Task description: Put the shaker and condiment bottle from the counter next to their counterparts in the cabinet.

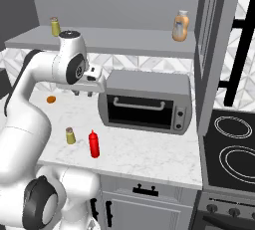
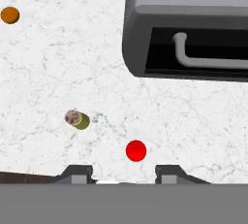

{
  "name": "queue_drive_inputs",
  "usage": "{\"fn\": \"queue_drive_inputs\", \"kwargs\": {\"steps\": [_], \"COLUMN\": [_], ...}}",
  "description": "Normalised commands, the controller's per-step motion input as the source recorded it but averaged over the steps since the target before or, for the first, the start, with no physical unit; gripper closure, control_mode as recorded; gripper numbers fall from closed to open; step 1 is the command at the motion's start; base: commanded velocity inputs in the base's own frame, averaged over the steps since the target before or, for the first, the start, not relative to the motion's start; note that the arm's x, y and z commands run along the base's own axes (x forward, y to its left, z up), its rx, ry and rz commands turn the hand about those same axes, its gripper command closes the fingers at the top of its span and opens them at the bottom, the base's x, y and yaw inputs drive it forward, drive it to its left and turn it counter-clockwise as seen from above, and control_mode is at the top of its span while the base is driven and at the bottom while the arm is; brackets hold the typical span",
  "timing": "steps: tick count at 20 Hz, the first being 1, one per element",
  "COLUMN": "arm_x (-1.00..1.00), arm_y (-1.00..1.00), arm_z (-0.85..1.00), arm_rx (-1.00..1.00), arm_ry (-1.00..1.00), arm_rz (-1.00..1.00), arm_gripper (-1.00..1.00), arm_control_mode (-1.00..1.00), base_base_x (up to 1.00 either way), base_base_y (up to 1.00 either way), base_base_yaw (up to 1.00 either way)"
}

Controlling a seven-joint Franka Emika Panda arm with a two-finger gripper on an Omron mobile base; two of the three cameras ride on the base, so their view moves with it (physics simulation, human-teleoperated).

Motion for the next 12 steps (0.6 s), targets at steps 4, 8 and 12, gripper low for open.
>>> {"fn": "queue_drive_inputs", "kwargs": {"steps": [4, 8, 12], "arm_x": [-0.01, -0.09, -0.05], "arm_y": [0.0, 0.0, 0.0], "arm_z": [-0.04, -0.12, -0.18], "arm_rx": [0.0, 0.01, 0.04], "arm_ry": [-0.02, -0.16, -0.26], "arm_rz": [0.06, 0.32, 0.46], "arm_gripper": [-1.0, -1.0, -1.0], "arm_control_mode": [-1.0, -1.0, -1.0], "base_base_x": [0.0, 0.0, 0.0], "base_base_y": [0.0, 0.0, 0.0], "base_base_yaw": [0.0, 0.0, 0.0]}}
